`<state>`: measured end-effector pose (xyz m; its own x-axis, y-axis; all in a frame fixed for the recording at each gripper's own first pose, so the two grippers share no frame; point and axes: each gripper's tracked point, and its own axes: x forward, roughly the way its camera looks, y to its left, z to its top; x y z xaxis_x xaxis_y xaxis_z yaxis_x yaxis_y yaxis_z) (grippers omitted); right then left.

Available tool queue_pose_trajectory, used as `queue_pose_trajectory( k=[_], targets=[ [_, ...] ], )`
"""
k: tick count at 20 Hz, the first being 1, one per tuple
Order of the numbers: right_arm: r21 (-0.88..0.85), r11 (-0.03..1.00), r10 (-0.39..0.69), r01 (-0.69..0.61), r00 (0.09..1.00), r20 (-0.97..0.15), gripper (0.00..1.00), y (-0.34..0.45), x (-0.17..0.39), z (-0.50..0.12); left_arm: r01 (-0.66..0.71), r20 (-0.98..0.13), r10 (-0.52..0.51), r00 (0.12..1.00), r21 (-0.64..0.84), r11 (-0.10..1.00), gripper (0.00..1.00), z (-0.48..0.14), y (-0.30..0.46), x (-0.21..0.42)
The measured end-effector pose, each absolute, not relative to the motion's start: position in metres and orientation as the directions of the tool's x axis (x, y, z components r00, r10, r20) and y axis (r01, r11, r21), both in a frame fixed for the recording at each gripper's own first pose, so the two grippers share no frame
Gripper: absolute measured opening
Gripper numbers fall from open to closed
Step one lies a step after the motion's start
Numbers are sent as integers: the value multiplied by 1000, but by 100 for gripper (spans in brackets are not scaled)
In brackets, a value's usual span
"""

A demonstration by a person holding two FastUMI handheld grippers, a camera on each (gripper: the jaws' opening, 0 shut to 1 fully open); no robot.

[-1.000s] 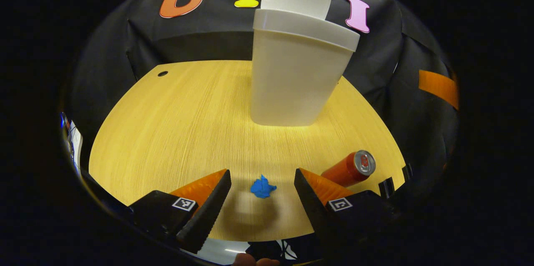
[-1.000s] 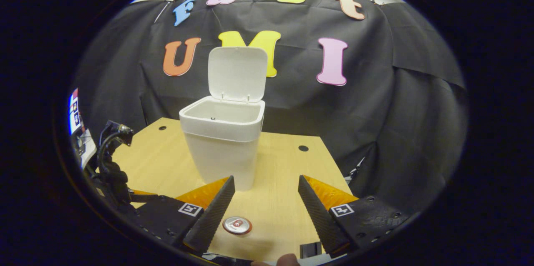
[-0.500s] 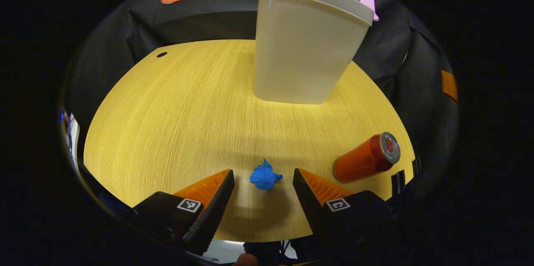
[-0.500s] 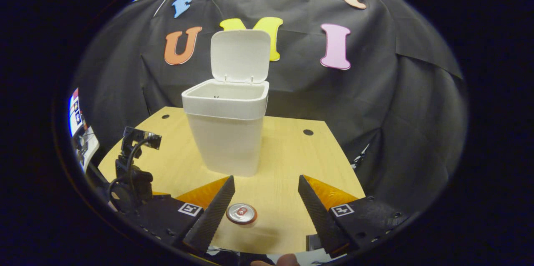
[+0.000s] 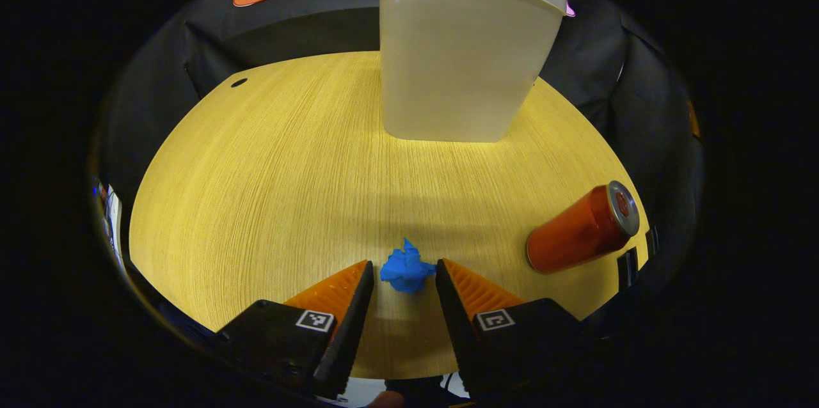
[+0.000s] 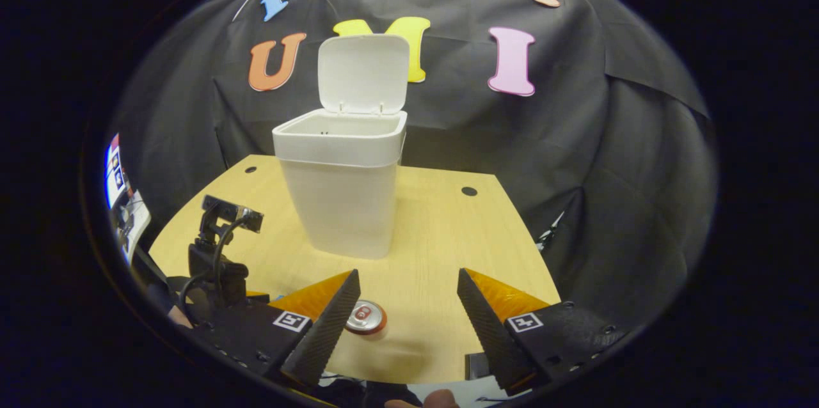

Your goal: Press the lid of the desktop garbage bin to open it, pick up the crumpled paper on the desktop and throw it into the bin, then pick up the pop can on the desktop and drop it into the bin, and finally close the garbage bin lid.

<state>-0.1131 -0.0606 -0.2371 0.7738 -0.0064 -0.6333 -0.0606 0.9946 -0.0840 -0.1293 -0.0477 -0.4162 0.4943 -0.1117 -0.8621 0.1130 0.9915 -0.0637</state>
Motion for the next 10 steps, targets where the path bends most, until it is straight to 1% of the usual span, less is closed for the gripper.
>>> queue_pose_trajectory(
  k=[1, 3, 4, 5, 8, 10],
  targets=[
    [-84, 994, -4, -64, 771, -637, 96, -60, -115, -238, 118, -861, -105, 498, -53, 992, 61, -415, -45, -125],
    [-85, 994, -2, -69, 769, -640, 96, -59, -117, -239, 113, -865, -99, 492, -49, 992, 55, -413, -42, -120],
    [-87, 994, -3, -69, 769, -640, 96, -60, -118, -239, 115, -867, -98, 488, -47, 992, 47, -410, -42, -117],
    [-86, 994, -4, -67, 769, -639, 96, -60, -119, -238, 118, -869, -97, 486, -45, 992, 41, -407, -42, -114],
    [-74, 995, 2, -65, 767, -642, 96, -59, -121, -239, 158, -874, -95, 477, -21, 987, 35, -394, -45, -104],
    [-54, 996, 16, -67, 755, -656, 96, -54, -124, -245, 164, -864, -99, 494, -19, 986, 29, -378, -48, -92]
  ],
)
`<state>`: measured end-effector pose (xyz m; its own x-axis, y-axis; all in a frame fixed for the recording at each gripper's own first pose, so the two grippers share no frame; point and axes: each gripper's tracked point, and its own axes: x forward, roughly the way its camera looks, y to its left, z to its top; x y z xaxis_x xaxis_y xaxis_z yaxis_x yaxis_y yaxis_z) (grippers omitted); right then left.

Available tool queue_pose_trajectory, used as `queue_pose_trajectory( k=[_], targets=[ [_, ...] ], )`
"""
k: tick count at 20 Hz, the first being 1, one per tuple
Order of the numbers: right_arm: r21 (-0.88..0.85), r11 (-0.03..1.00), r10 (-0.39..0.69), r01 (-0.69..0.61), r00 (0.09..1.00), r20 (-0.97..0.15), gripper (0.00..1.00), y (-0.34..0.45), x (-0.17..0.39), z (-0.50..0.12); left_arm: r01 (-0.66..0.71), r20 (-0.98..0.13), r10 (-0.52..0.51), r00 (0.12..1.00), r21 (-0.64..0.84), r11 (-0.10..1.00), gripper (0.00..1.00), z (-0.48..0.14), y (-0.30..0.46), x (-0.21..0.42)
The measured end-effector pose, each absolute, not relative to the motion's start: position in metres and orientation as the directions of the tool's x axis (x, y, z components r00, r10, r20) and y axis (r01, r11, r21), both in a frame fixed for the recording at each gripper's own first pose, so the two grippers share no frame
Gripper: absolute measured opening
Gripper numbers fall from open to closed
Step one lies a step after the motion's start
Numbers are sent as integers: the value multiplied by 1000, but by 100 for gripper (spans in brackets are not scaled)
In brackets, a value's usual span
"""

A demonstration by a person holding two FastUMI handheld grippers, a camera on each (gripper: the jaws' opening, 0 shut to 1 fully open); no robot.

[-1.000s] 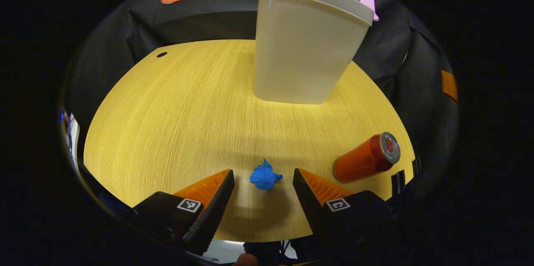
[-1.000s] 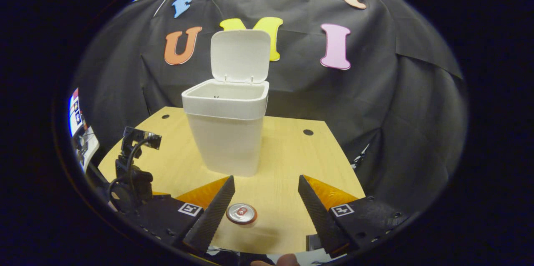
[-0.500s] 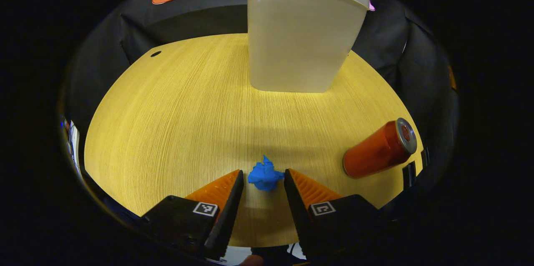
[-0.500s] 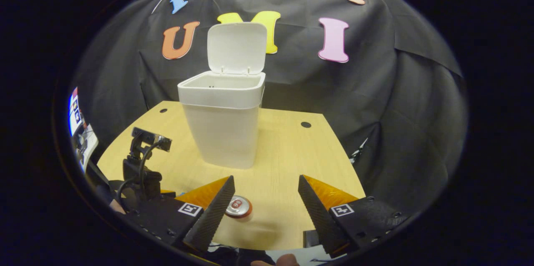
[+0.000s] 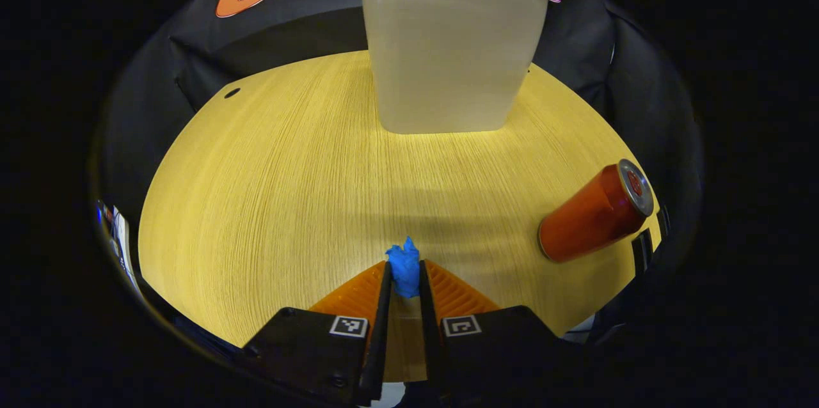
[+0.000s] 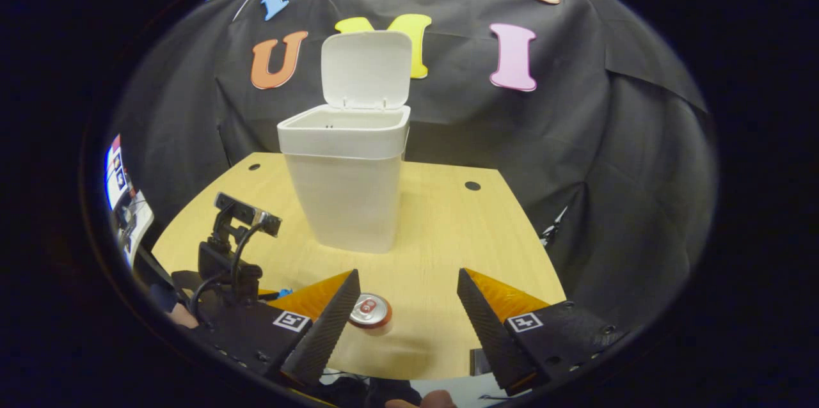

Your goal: Press the lid of the desktop garbage bin to open it, pick up the crumpled paper on the desktop and throw it into the bin, then pick up the pop can on the desktop and drop it into the bin, and finally close the garbage bin lid.

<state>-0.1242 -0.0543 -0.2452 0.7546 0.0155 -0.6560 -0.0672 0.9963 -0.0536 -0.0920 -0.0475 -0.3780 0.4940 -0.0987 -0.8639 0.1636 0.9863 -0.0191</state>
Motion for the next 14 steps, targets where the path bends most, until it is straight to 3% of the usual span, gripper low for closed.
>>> queue_pose_trajectory(
  k=[3, 7, 9, 10, 14],
  targets=[
    [-28, 997, 36, -74, 736, -677, 96, -47, -133, -253, 156, -848, -112, 518, -36, 987, 21, -351, -53, -69],
    [-22, 995, 53, -95, 718, -694, 96, -40, -141, -263, 142, -822, -132, 553, -63, 988, 21, -308, -62, -33],
    [-25, 994, 60, -110, 706, -706, 96, -37, -145, -269, 137, -808, -139, 572, -72, 988, 20, -334, -27, -82],
    [-24, 993, 63, -113, 699, -712, 96, -35, -147, -273, 135, -800, -142, 583, -77, 988, 20, -303, -68, -29],
    [2, 993, 79, -117, 655, -751, 96, -29, -156, -291, 127, -764, -138, 630, -74, 989, 20, -270, -59, -14]
  ],
)
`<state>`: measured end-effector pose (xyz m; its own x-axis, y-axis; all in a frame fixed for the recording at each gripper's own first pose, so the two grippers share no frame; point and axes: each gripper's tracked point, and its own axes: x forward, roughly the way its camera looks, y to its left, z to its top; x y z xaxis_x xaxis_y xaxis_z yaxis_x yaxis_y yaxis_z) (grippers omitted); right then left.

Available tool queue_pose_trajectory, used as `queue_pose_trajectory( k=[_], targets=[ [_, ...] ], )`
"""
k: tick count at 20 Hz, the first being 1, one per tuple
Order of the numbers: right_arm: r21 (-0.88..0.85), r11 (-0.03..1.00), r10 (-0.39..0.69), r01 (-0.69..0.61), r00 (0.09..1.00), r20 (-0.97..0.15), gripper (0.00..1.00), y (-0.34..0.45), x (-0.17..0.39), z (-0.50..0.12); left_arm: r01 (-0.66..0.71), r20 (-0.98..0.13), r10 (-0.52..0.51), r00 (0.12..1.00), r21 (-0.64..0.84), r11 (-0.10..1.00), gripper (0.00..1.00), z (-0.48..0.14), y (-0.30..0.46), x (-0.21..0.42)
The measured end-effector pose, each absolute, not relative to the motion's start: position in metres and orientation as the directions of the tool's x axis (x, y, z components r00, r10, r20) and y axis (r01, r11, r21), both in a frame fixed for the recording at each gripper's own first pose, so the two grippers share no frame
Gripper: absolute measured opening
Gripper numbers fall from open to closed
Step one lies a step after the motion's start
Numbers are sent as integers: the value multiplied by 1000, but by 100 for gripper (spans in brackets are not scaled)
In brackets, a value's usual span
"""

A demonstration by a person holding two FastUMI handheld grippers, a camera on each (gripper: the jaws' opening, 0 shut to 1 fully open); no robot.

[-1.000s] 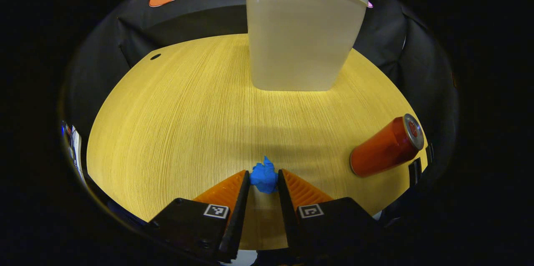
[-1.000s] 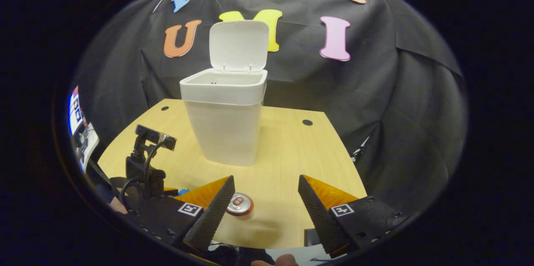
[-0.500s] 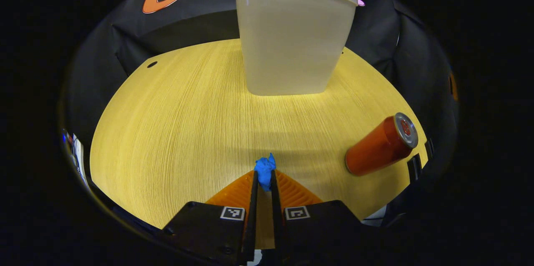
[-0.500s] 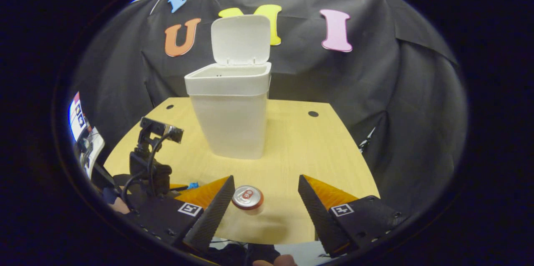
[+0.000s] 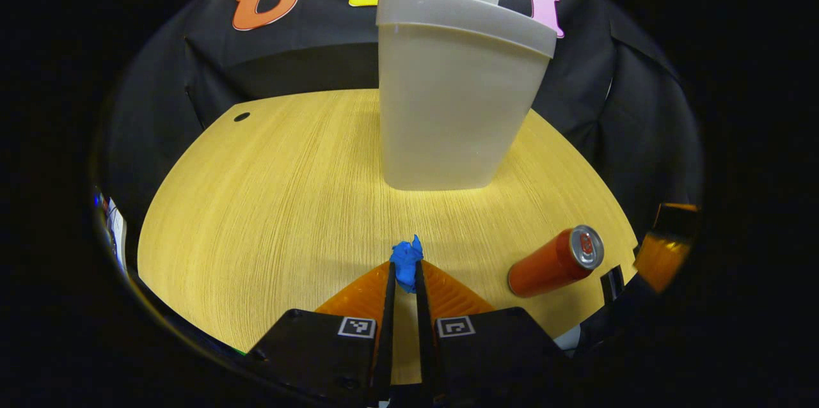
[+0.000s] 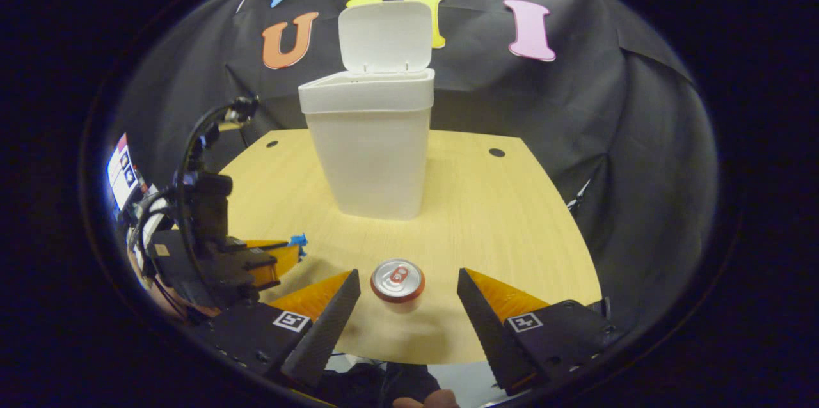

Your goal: Press the lid of the desktop garbage bin to open it, pick up the crumpled paper on the desktop and throw it into the bin, then pick up the pop can on the desktop and drop it into the bin, and finally close the garbage bin lid.

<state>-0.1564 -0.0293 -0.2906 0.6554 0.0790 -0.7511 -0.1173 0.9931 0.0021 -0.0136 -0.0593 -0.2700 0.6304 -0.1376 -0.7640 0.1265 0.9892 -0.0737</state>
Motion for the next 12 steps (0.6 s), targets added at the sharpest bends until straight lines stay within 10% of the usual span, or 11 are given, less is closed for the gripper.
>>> queue_pose_trajectory(
  k=[12],
  targets=[
    [49, 998, 60, -35, 491, -869, 96, -26, -167, -371, 127, -547, -152, 823, -85, 988, 21, -155, -54, 29]
  ],
)
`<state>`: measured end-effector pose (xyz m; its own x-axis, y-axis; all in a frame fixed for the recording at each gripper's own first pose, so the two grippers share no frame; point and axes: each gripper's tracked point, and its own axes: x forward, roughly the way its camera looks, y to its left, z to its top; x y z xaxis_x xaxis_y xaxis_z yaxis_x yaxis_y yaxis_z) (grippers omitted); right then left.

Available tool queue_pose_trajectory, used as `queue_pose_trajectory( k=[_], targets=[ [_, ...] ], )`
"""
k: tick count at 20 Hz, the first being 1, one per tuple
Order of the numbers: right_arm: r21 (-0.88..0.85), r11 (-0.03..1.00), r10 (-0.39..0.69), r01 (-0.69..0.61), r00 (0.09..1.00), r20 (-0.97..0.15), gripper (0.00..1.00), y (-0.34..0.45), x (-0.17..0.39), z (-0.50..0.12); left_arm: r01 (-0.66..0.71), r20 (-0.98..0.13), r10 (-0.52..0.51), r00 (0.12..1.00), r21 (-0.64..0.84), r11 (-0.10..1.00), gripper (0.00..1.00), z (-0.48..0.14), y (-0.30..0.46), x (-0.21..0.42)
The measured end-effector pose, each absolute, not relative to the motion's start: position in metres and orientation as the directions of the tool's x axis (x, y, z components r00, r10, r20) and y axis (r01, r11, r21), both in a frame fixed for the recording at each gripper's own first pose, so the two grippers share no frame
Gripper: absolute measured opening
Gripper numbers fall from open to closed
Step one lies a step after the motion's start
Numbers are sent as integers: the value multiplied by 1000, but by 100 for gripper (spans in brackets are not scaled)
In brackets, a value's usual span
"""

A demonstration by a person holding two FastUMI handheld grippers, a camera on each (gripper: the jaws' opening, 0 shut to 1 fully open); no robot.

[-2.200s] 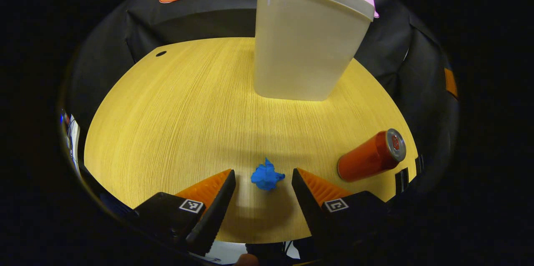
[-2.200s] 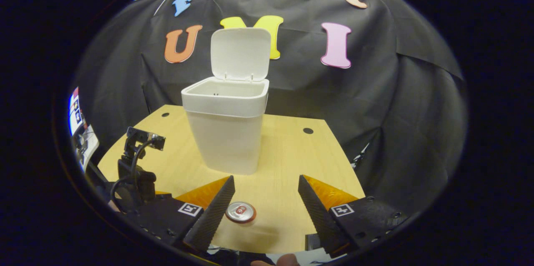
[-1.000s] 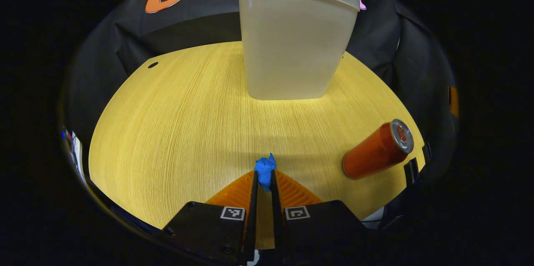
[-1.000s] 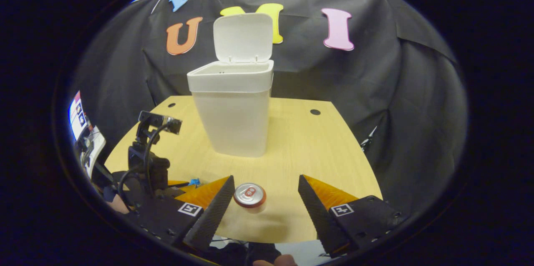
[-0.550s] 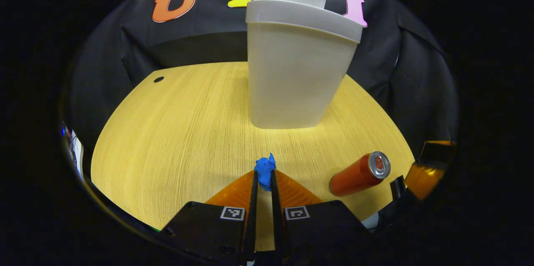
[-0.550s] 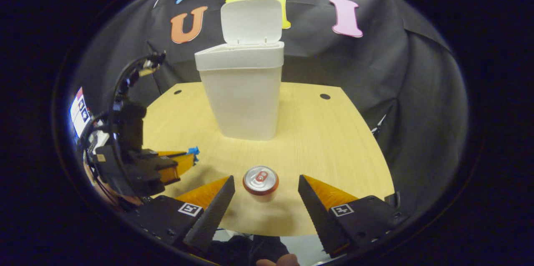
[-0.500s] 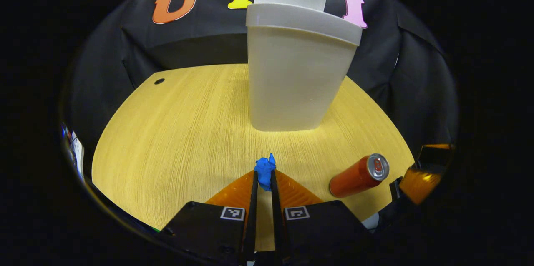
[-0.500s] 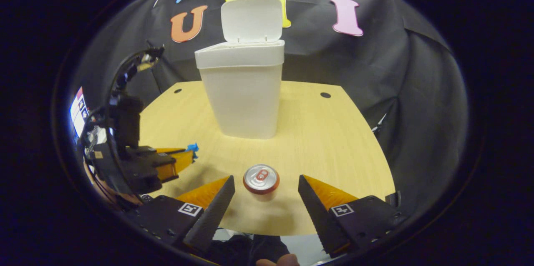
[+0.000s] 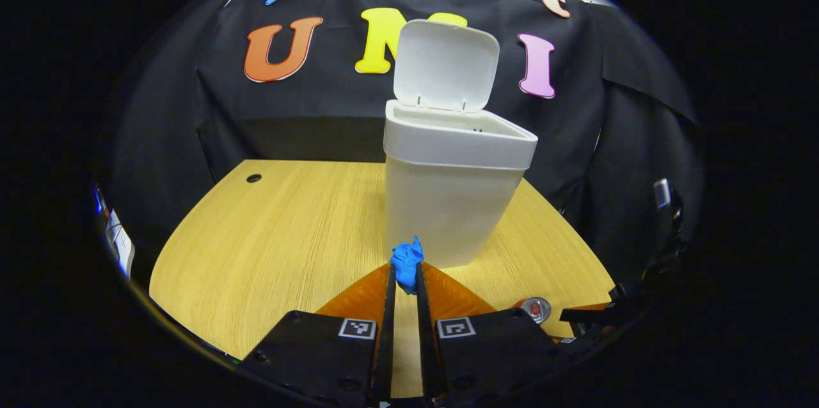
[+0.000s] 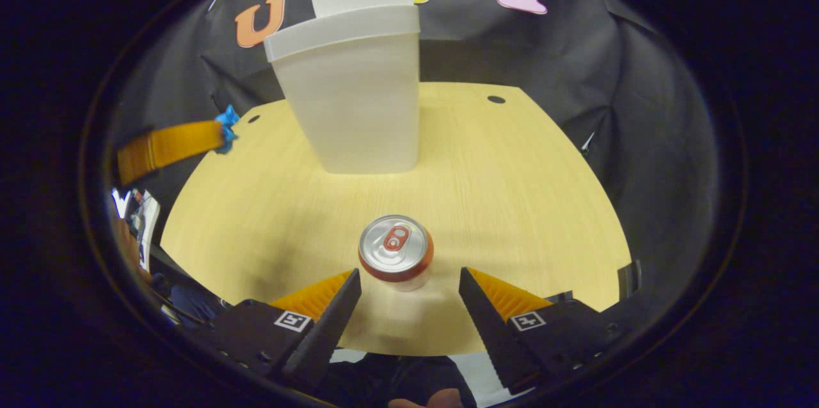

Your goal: Press the lid of the desktop garbage bin to open it, pick up the crumpled paper on the desktop and throw it into the bin, then pick up the pop can on the desktop and drop it into the bin, and finally close the garbage bin lid.

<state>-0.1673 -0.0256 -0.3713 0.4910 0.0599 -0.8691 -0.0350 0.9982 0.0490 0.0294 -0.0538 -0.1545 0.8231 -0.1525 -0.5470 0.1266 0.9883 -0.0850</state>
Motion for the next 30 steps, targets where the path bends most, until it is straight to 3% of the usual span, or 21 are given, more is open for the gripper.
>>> queue_pose_trajectory(
  k=[9, 14, 18, 20, 28, 29, 30],
  targets=[
    [34, 999, 35, -10, 437, -899, 98, -20, -149, -418, 144, -374, -162, 913, -75, 987, 20, -84, -48, 40],
    [23, 999, 32, -26, 427, -904, 97, -18, -147, -432, 134, -339, -152, 928, -74, 988, 20, -64, -42, 46],
    [21, 999, 33, -34, 409, -912, 80, -20, -146, -437, 117, -311, -136, 941, -81, 990, 20, -53, -37, 51],
    [23, 999, 36, -36, 404, -914, 80, -21, -147, -436, 115, -307, -135, 942, -83, 990, 20, -51, -38, 56],
    [77, 997, 59, 17, 481, -875, 77, -25, -135, -391, 168, -232, -184, 955, -89, 982, 20, -19, -61, 98],
    [82, 996, 61, 22, 492, -868, 77, -27, -134, -382, 174, -219, -186, 958, -74, 982, 24, -15, -65, 108],
    [86, 996, 60, 27, 503, -862, 77, -31, -131, -376, 178, -209, -187, 960, -58, 982, 20, -12, -68, 119]
  ],
)
